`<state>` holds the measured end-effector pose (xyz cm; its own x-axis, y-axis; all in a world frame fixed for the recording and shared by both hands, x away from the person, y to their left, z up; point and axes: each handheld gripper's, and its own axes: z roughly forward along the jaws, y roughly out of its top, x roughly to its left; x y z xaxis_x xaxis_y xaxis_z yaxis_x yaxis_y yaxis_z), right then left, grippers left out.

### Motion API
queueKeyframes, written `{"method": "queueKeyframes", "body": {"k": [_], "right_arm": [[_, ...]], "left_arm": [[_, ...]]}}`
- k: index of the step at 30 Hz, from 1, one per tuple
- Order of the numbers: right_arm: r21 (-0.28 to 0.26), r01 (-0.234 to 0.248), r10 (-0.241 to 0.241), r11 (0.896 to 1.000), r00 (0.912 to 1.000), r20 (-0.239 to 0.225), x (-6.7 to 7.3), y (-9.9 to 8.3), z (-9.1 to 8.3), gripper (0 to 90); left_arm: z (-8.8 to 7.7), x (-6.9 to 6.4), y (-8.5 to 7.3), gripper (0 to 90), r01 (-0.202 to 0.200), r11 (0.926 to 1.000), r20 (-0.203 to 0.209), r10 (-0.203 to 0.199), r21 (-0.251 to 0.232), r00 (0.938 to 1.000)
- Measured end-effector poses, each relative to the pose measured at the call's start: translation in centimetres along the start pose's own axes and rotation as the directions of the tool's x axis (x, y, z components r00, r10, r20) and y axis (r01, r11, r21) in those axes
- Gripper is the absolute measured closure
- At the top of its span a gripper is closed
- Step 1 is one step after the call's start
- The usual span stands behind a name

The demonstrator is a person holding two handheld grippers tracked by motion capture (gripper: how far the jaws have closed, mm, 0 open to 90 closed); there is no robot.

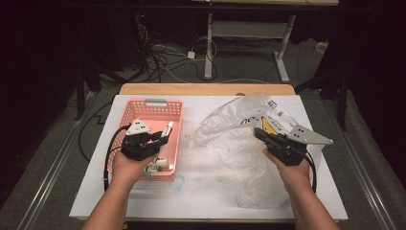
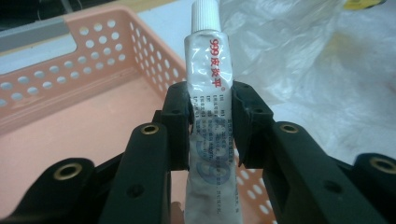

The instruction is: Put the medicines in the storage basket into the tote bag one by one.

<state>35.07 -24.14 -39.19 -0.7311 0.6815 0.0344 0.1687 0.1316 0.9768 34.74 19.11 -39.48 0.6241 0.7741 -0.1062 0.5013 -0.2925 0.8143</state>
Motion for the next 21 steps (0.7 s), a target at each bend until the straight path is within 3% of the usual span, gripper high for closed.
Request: {"method": "queueKeyframes", "body": {"k": [7,21], "right_arm": [[0.002,0.003,-0.003,1.000,1.0000,0.003,0.1,0.0,0.0,90.0],[0.000,0.005,-0.005,1.000,0.9999,0.010,0.1,0.1,0.0,90.0]], "left_arm": [[-0.7,-1.0,-0.4,68.2,0.007,0.9974,0.028,-0.005,-0.072,0.9996],[-1.5,-3.8,0.5,68.2,-0.031,0.9901,0.106,0.046,-0.137,0.9933]]}}
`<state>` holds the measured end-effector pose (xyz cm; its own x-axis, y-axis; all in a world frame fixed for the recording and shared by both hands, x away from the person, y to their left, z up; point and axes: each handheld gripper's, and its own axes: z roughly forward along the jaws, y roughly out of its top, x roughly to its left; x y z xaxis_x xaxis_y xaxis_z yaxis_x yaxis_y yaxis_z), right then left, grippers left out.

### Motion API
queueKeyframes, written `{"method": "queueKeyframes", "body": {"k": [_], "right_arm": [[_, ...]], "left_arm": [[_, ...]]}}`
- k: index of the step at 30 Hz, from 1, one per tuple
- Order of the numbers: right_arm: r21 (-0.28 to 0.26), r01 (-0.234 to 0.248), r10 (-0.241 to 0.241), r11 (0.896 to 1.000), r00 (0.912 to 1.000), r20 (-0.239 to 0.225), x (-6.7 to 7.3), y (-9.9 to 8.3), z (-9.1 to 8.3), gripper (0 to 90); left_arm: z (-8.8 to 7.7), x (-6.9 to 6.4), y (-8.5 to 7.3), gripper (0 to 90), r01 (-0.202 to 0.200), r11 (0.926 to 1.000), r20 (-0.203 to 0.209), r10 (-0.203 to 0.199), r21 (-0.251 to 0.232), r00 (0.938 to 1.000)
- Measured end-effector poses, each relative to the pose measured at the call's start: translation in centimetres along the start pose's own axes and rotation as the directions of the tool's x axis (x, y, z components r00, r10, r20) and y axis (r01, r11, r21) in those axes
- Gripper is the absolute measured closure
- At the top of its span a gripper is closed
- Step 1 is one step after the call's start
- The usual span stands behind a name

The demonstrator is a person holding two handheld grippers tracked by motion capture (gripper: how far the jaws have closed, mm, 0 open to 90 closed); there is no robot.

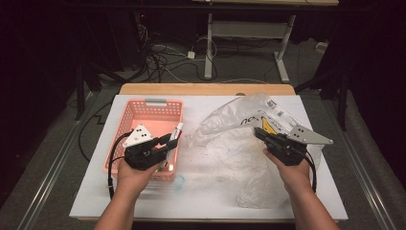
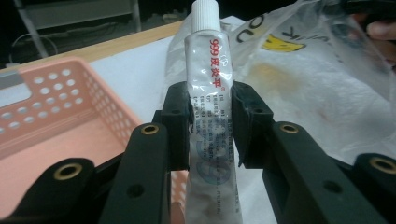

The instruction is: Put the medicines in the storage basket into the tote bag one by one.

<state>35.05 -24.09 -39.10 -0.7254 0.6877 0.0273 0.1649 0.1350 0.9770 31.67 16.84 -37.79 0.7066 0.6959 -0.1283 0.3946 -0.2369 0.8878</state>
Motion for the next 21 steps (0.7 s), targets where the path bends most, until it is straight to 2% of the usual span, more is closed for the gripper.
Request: {"method": "queueKeyframes", "body": {"k": [7,21], "right_arm": [[-0.002,0.004,-0.004,1.000,1.0000,-0.002,0.0,0.0,0.0,90.0],[-0.009,0.010,-0.010,1.000,0.9999,0.004,0.3,0.3,-0.2,90.0]], "left_arm": [[1.2,-1.3,-0.1,68.2,-0.010,0.9999,0.040,0.010,0.008,0.9992],[3.8,-4.3,-0.6,68.1,-0.064,0.9974,0.101,0.061,0.033,0.9931]]}}
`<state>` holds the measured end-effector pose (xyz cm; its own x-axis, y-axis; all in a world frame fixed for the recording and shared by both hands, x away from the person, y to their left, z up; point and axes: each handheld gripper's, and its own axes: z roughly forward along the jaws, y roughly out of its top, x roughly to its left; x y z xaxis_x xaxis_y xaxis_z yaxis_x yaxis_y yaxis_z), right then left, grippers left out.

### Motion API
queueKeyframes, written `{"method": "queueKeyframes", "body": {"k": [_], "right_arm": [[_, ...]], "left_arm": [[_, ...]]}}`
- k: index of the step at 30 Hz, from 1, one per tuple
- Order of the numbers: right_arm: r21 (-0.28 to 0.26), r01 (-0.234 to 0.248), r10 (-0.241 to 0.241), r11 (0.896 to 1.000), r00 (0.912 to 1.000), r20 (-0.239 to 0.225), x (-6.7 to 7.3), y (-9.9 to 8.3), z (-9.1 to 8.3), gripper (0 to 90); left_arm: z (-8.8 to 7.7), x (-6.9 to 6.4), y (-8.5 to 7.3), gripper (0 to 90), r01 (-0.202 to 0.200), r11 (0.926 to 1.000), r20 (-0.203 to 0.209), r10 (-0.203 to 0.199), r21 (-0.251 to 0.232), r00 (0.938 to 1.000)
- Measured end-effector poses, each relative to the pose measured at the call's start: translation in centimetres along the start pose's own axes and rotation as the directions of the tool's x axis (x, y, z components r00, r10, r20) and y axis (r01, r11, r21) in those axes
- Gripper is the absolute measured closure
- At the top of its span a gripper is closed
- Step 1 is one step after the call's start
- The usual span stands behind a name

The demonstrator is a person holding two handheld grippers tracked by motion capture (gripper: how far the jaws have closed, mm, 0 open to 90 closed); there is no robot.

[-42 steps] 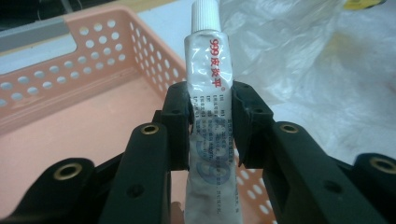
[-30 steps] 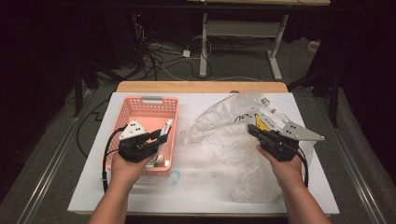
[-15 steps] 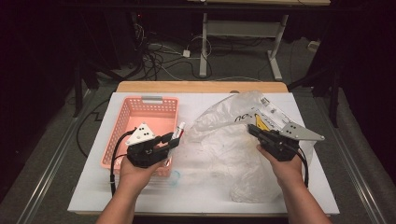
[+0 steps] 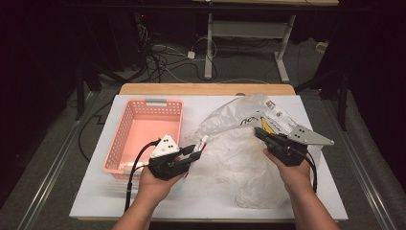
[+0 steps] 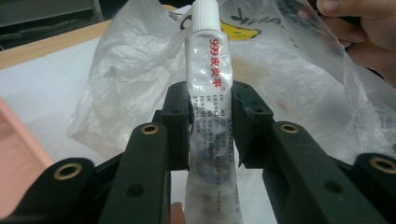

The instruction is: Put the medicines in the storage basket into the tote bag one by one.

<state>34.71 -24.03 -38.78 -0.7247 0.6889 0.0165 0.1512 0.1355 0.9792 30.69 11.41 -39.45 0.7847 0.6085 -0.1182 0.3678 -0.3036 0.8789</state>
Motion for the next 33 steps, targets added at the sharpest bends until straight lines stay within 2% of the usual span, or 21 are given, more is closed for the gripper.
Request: {"method": "queueKeyframes", "body": {"k": [10,15,25,28,31,33], "right_arm": [[-0.006,0.008,-0.008,1.000,1.0000,-0.004,0.0,0.1,-0.4,90.0],[-0.005,0.007,-0.007,1.000,1.0000,0.000,-0.1,0.1,-0.3,90.0],[-0.010,0.001,-0.001,1.000,1.0000,0.008,-0.2,0.1,-0.5,90.0],[-0.012,0.007,-0.007,1.000,0.9999,0.012,-0.3,0.1,-0.6,90.0],[-0.015,-0.001,0.001,1.000,0.9999,0.012,-0.3,0.1,-0.7,90.0],[-0.016,-0.003,0.003,1.000,0.9999,0.013,-0.3,0.1,-0.8,90.0]], "left_arm": [[1.8,-0.6,-0.3,68.1,-0.015,0.9997,0.008,0.015,0.020,0.9999],[2.6,-0.7,-0.3,68.1,-0.008,0.9993,0.016,0.008,0.037,0.9998],[5.7,-1.3,0.1,68.1,-0.017,0.9975,0.025,0.015,0.069,0.9996],[6.9,-1.3,0.2,68.1,-0.008,0.9971,0.030,0.006,0.076,0.9995],[7.9,-1.1,0.4,68.1,-0.004,0.9963,0.016,0.003,0.085,0.9999],[8.5,-0.9,0.7,68.1,0.015,0.9958,0.007,-0.016,0.090,0.9998]]}}
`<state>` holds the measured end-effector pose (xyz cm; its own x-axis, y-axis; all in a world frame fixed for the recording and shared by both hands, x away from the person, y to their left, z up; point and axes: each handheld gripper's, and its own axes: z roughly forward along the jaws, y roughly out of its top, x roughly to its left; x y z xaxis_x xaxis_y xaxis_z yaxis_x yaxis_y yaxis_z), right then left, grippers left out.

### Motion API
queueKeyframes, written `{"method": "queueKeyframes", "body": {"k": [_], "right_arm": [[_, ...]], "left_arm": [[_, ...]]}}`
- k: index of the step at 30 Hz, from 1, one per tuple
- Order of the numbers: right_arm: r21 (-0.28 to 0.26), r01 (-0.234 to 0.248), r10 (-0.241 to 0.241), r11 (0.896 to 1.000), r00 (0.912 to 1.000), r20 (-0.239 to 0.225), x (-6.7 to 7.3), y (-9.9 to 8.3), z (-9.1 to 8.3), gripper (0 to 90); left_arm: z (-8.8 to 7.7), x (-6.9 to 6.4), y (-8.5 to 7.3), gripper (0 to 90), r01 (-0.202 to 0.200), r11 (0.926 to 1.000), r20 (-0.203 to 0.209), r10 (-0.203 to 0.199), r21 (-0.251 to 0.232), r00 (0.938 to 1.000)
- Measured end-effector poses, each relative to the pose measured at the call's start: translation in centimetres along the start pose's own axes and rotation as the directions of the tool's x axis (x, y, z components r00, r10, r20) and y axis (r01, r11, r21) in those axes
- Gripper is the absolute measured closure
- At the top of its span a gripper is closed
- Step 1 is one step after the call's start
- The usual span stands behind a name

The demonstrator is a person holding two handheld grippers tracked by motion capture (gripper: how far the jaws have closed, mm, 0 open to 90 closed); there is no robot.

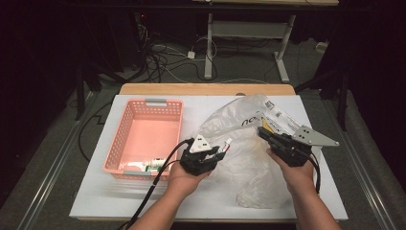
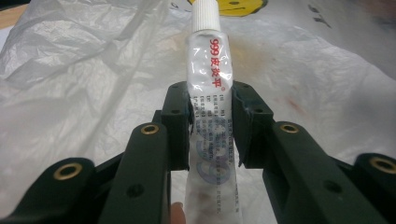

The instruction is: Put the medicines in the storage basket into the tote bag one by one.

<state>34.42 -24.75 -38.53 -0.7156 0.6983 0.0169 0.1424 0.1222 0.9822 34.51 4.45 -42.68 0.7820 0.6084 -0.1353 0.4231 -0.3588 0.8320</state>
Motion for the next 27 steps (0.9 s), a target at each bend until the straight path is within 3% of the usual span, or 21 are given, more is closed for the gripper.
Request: {"method": "queueKeyframes", "body": {"k": [9,21,27], "right_arm": [[-0.007,0.000,0.000,1.000,0.9999,-0.010,0.3,0.1,-0.4,90.0],[-0.012,0.014,-0.014,1.000,0.9992,-0.038,1.2,0.4,-0.2,90.0],[-0.011,0.004,-0.005,1.000,0.9991,-0.043,0.9,0.3,0.3,90.0]], "left_arm": [[2.0,0.1,1.7,68.1,0.007,0.9999,-0.002,-0.007,0.015,1.0000],[3.7,2.1,3.5,68.1,0.029,0.9993,-0.039,-0.028,0.022,0.9989],[4.5,0.9,3.2,68.1,-0.003,0.9995,-0.007,0.003,0.032,1.0000]]}}
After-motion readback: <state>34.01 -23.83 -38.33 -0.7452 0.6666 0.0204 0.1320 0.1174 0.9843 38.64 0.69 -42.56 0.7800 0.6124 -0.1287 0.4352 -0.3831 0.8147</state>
